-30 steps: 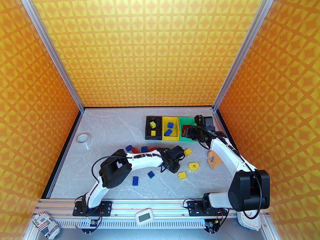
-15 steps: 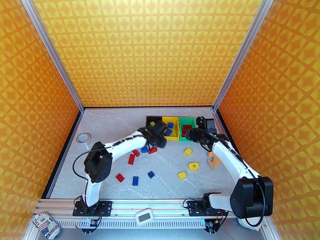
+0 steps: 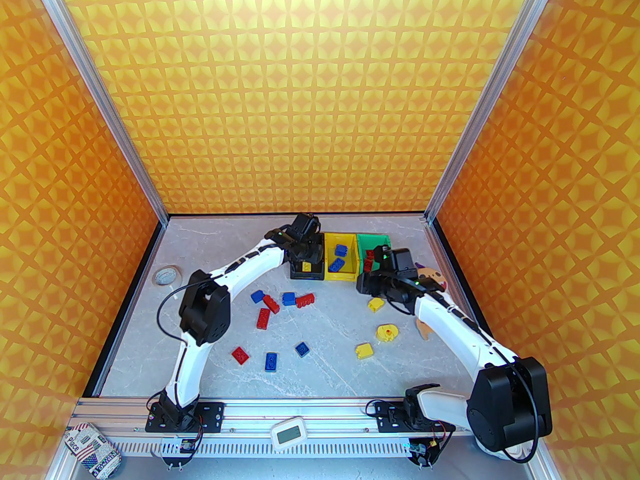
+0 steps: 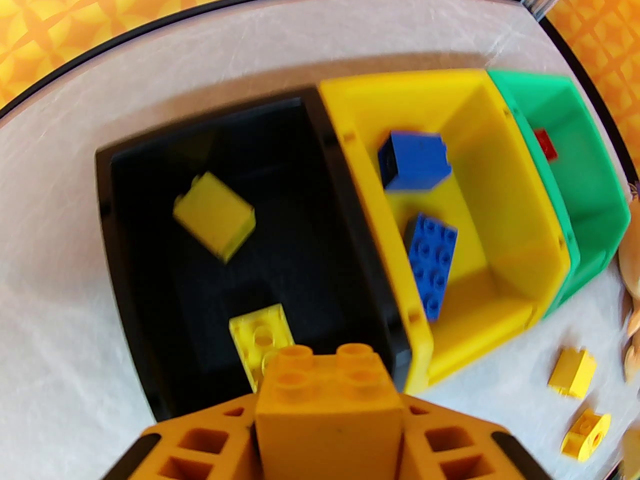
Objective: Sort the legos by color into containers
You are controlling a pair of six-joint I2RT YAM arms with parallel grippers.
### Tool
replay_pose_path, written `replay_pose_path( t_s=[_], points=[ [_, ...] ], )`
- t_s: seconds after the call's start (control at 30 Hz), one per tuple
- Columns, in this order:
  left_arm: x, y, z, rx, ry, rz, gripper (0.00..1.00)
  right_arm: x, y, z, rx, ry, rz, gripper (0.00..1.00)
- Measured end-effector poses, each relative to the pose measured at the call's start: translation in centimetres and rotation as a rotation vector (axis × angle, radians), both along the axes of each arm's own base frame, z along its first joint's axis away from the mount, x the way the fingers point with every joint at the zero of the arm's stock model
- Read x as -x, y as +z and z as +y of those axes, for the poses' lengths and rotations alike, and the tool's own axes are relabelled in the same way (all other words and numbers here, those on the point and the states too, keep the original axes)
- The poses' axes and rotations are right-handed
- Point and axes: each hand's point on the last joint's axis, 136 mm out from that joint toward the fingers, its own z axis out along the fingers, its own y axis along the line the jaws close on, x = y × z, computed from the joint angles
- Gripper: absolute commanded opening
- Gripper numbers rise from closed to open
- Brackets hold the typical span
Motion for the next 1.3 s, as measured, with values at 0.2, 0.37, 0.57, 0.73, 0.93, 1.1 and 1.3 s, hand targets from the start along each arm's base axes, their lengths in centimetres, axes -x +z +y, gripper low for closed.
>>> replay_pose_path(
  t_s=[0.2, 0.37, 0.57, 0.73, 0.93, 1.1, 1.3],
  points=[
    [-2.6, 0.0, -0.4, 0.030, -0.004, -0.007, 0.71, 0.8, -0.6, 1.6, -0.012, 0.030, 0.014, 0.53],
    [-2.1, 0.5, 0.0, 0.034, -0.005, 0.002, 0.72, 0.9, -0.5, 2.2, -0.015, 0.047, 0.008, 0.54],
    [0.9, 3.0, 2.1, 0.036, 0.000, 0.007, 0.72, 1.2, -0.6, 3.2, -0.008, 0.080, 0.006, 0.54],
    [3.7, 6.0, 4.0, 0.070, 0.010, -0.025, 0.72, 1.5, -1.5, 4.8, 0.007, 0.132, 0.022, 0.55],
    [7.5, 5.8, 7.0, 0.060, 0.028, -0.009, 0.72, 1.8, -2.3, 7.4, 0.042, 0.216, 0.038, 0.56],
    [9.2, 4.6, 9.8, 0.030, 0.064, 0.013, 0.72, 1.4, -2.3, 10.4, 0.066, 0.290, 0.032, 0.56],
    [11.6, 3.8, 14.7, 0.012, 0.157, 0.025, 0.73, 1.6, -3.0, 13.9, 0.096, 0.365, 0.036, 0.55]
  ],
)
